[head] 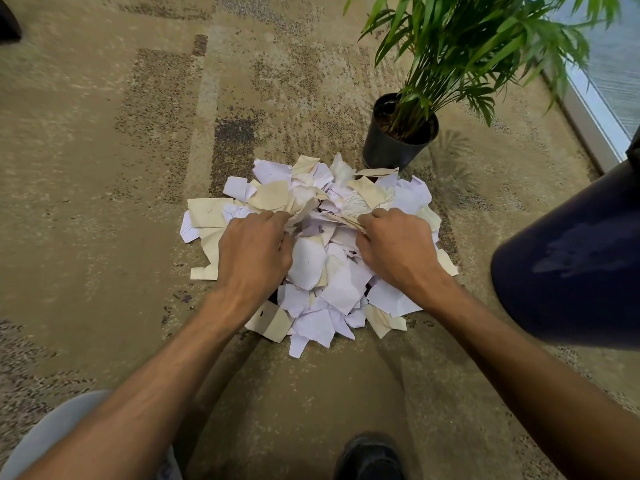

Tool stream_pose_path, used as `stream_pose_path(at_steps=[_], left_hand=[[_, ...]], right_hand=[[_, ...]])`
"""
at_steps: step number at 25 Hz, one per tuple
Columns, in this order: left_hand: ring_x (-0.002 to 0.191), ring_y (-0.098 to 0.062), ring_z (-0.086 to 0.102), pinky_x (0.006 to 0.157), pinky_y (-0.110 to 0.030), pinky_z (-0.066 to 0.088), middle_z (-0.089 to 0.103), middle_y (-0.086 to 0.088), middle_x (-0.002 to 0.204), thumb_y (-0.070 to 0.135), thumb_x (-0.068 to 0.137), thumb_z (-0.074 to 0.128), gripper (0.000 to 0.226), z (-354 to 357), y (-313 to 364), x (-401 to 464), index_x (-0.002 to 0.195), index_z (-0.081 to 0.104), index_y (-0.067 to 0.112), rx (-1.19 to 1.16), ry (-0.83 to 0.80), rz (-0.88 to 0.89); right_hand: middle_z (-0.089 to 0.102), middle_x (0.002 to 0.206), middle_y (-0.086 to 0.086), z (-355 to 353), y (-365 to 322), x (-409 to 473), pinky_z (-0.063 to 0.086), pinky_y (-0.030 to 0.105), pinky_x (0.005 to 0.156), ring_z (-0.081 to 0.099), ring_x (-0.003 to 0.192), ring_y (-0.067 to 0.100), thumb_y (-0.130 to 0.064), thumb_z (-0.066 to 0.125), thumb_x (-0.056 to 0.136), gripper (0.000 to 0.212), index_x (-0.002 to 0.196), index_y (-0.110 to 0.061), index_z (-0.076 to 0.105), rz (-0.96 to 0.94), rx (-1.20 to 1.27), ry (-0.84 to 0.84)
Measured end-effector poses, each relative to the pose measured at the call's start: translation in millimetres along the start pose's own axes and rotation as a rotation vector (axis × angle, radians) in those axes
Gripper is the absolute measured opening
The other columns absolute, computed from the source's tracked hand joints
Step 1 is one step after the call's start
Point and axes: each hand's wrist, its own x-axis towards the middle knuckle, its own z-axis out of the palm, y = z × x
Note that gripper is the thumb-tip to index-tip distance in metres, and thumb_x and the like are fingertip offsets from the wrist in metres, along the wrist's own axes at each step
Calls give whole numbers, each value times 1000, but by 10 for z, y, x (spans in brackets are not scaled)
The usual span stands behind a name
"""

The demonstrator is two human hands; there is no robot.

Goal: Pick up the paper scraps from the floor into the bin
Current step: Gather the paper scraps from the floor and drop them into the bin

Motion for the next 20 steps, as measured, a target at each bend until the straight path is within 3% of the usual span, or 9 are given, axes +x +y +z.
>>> stream_pose_path(at_steps=[6,10,14,18,20], left_hand=[[79,-25,55,55,-31,36,56,-1,92,34,89,51,31,237,99,-68,113,59,16,-16,-137,46],[89,-23,56,60,-29,37,56,0,104,66,81,53,61,350,184,-124,123,53,22,-26,-194,-4],[89,-23,55,62,-29,36,55,0,101,54,82,57,52,352,184,-117,121,55,19,-60,-185,-30],[86,-26,56,66,-33,41,60,-3,98,43,83,58,42,304,132,-87,114,61,15,-216,-165,-88],[84,-26,56,65,-34,41,60,-4,92,40,84,56,37,296,116,-77,110,62,15,-232,-158,-96]], right_hand=[[63,89,-2,-105,159,-16,34,28,54,60,81,21,-40,45,96,32,104,-22,69,-62,116,1],[63,93,0,9,32,32,32,29,55,61,87,23,-61,41,93,49,106,-21,67,-94,64,-36],[59,78,-1,13,-12,76,29,28,50,57,74,21,-71,34,91,60,88,-20,66,-9,108,-9],[68,89,-1,-20,-8,69,45,30,60,61,83,23,-61,43,89,51,100,-20,71,65,214,-32],[71,94,0,-45,-15,58,44,30,64,63,86,24,-55,49,88,45,103,-19,72,138,291,-50]])
